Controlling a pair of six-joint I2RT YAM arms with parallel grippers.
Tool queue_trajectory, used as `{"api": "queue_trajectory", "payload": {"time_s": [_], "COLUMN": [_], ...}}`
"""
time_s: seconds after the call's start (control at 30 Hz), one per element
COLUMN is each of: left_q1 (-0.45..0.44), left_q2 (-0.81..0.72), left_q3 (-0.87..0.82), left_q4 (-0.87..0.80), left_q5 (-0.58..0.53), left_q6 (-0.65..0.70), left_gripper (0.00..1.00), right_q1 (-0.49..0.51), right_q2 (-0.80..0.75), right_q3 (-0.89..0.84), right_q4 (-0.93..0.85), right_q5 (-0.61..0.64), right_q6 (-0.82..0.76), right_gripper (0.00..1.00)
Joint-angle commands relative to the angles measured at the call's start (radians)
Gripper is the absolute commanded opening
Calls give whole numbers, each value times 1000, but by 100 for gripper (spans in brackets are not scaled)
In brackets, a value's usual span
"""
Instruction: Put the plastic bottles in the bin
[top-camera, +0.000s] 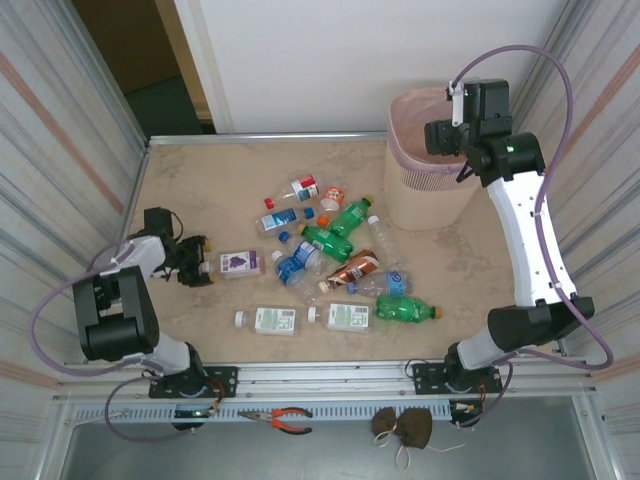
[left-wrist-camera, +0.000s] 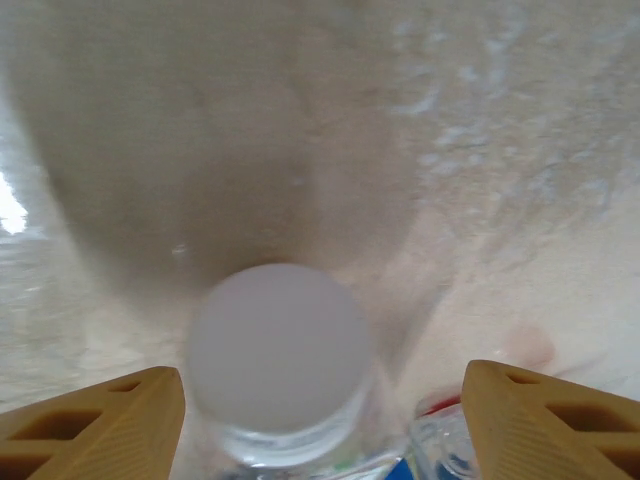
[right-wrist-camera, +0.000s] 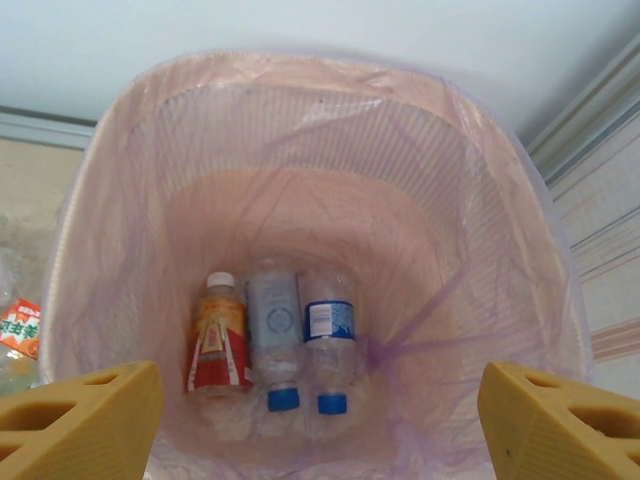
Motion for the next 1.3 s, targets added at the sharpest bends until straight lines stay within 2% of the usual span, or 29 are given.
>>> {"api": "queue_trajectory", "payload": {"time_s": [0.0, 0.37, 0.73, 1.0, 1.13, 1.27], "left_q1": [7, 2, 2, 3, 6, 7], "left_q2": [39, 134, 111, -24, -148, -281], "left_q3": [64, 95, 72, 71, 64, 59], "left_q4": [-51, -52, -42, -70, -12, 129], "left_q5": [3, -16, -28, -45, -28, 41], "left_q6": [53, 84, 87, 173, 255, 363], "left_gripper": [73, 65, 44, 39, 37, 37], "right_q1": [10, 17, 23, 54, 58, 59], "right_q2": [-54, -91, -114, -162, -192, -229], "right_q3": [-13, -60, -73, -69, -81, -110], "right_q4": [-5, 8, 17, 16, 27, 58], "right_q5": [25, 38, 40, 6, -86, -227], "right_q6": [-18, -12, -3, 29, 75, 126], "right_gripper": [81, 81, 81, 81, 81, 81]}}
